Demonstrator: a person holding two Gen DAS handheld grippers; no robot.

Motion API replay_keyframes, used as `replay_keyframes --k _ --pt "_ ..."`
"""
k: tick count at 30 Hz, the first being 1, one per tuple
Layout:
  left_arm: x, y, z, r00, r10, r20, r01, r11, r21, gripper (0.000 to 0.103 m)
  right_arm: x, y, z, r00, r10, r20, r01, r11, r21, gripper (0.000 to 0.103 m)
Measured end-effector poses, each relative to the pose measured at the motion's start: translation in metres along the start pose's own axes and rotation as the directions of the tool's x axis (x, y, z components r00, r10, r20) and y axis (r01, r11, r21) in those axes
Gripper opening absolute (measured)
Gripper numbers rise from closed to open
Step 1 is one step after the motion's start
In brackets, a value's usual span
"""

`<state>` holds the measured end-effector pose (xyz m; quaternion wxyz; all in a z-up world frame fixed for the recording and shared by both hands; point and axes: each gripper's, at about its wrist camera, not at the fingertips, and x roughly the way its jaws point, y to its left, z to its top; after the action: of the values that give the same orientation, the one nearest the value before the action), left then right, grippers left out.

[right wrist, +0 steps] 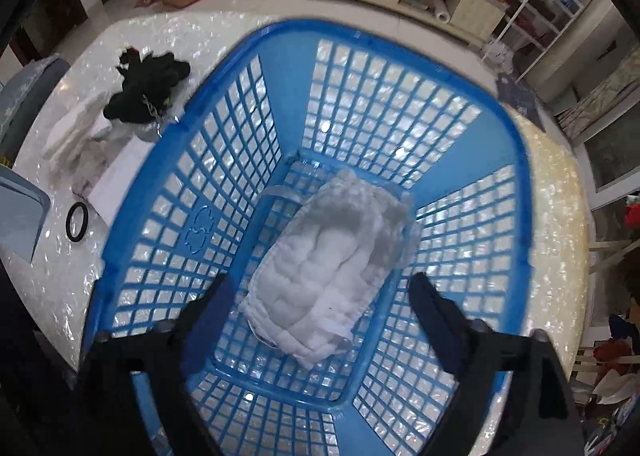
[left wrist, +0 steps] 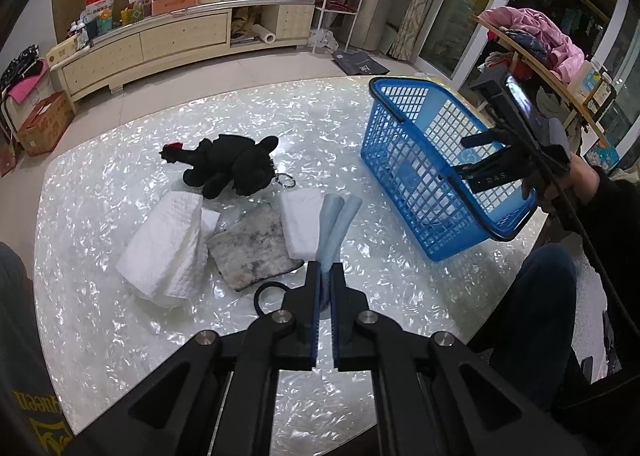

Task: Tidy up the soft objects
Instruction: 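Carry the white quilted pad into the blue basket and open the right tool, then lower the light blue cloth into the blue basket and open the left tool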

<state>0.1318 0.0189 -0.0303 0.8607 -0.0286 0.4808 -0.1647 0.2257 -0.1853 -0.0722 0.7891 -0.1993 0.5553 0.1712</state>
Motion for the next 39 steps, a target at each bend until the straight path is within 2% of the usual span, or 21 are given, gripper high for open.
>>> replay_keyframes --k 2,12,21,27,39 --pt "-0.001 -0.004 0.001 1.000 0.000 0.004 -0.001 1.000 0.007 0.003 -0.015 -0.001 -0.009 0.999 -0.026 0.042 0.025 1.000 0.010 0.103" --pt "-0.012 -0.049 0.019 0.999 -0.018 0.030 0.015 0.996 0.092 0.003 -0.073 -0.008 -0.062 0.987 -0.050 0.151 0.032 0.992 0.124 0.103" --pt "-0.008 -0.107 0.052 0.997 -0.067 0.037 0.058 0.977 0.204 0.003 -0.074 -0.027 -0.091 0.982 -0.061 0.178 0.019 0.973 0.228 0.103" --pt "0.007 -0.149 0.078 0.995 -0.102 0.020 0.092 0.955 0.283 0.003 -0.076 -0.038 -0.103 0.979 -0.067 0.194 0.011 0.961 0.275 0.103" --pt "0.069 -0.199 0.104 0.984 -0.155 -0.083 0.174 0.928 0.328 0.003 -0.063 -0.063 -0.123 0.980 -0.040 0.195 -0.033 0.932 0.360 0.103"
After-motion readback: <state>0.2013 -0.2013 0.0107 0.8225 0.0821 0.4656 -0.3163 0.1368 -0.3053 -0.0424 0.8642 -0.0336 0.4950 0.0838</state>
